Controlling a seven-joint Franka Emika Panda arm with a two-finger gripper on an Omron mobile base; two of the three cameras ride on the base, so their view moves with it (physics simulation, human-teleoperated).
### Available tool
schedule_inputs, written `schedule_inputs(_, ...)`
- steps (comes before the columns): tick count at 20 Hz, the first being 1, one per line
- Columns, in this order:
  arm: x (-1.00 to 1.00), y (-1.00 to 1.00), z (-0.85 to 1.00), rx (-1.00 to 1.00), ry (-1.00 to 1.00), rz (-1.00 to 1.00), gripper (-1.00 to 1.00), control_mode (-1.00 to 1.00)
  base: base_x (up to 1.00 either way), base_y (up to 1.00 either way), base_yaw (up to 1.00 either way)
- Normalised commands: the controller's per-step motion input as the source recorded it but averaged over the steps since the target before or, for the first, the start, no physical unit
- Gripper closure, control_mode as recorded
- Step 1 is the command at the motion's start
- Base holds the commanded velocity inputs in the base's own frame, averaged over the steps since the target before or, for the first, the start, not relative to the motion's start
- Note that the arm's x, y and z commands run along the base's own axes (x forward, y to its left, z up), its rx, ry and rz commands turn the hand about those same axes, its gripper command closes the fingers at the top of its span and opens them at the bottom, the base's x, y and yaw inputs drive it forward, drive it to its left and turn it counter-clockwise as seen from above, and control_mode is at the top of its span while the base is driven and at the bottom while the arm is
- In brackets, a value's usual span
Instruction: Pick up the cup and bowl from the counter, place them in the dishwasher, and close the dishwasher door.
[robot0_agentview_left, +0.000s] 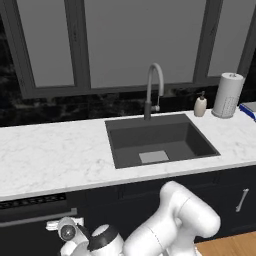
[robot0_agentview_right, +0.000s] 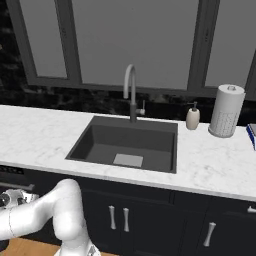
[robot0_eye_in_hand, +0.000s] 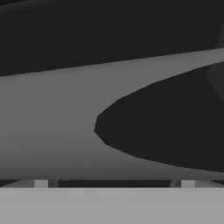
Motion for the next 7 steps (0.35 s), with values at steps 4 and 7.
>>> schedule_inputs(4,0.27,-0.03,-0.13,0.00,0.02,0.12,-1.00,-1.00,0.00,0.00,0.00)
schedule_inputs(7,0.00,0.00,0.00,0.00,0.00,0.00,-1.00,-1.00,0.00,0.00,0.00)
